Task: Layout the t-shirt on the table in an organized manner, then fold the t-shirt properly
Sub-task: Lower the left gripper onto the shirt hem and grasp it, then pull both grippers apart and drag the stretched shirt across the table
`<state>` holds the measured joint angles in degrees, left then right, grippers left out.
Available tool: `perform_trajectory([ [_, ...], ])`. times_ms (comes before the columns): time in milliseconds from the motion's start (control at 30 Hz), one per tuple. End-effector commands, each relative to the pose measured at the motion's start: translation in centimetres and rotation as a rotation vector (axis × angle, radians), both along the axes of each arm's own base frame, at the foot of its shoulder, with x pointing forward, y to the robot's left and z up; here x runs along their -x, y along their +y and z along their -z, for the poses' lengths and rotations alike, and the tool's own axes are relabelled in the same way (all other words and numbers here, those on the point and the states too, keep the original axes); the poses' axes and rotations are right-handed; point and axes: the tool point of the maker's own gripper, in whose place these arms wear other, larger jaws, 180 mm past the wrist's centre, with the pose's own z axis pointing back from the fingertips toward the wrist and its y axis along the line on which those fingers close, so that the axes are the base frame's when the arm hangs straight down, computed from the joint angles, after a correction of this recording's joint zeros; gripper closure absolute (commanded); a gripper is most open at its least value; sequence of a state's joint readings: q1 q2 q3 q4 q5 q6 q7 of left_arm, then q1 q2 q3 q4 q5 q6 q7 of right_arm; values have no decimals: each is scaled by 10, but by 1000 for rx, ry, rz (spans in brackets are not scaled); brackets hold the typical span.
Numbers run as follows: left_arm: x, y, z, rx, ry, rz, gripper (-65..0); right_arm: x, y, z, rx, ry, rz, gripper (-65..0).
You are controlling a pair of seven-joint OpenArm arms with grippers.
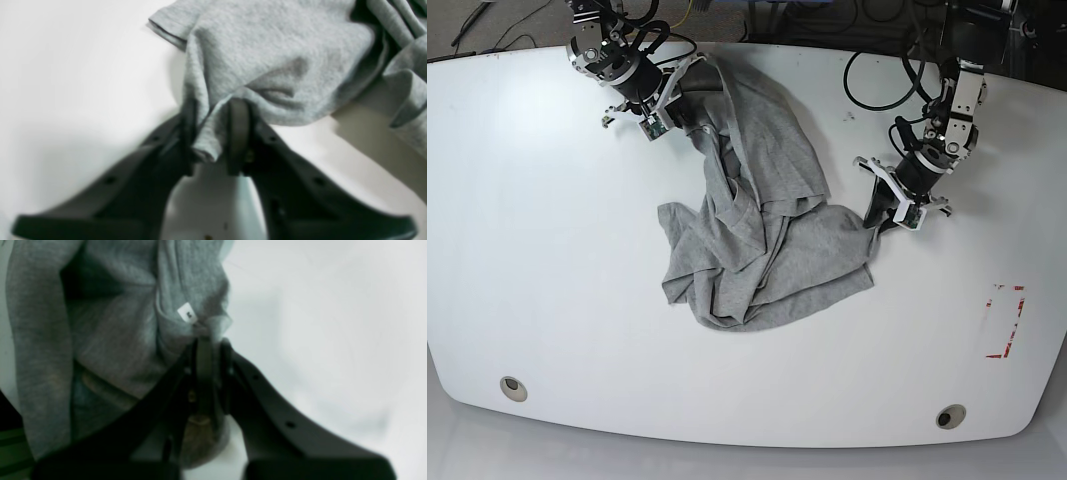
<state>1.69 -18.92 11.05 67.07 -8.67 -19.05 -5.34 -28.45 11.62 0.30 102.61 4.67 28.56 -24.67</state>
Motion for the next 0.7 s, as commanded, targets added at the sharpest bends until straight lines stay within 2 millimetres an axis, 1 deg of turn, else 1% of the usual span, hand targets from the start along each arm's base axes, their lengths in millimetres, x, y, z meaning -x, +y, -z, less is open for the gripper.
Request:
perform_trajectory([
  [0,3,12,10,-73,49,-4,-16,-2,-3,-4,13,-13,-5,0],
  [33,2,13,10,-75,47,-4,0,-3,-3,-4,13,-14,-5,0],
  [167,2,14,8,-76,44,-6,0,-6,-7,-6,19,-24,8,0],
  [267,1,16,7,-74,40,-12,0,-14,-14,-17,26,-61,35,0],
  [333,-2,23,3,-74,30,-32,0,-20,-19,-26,33,-88,46,0],
  [500,-16,35,-25,-67,-47,-72,0,-34,-29,-48,49,-160,66,0],
  [567,-23,40,-40,-65,-87,-84,0,-46,-35,-62,60,-209,83,0],
  [667,-29,46,-59,-63,-137,-104,0,-53,-42,-70,71,-238,98,0],
])
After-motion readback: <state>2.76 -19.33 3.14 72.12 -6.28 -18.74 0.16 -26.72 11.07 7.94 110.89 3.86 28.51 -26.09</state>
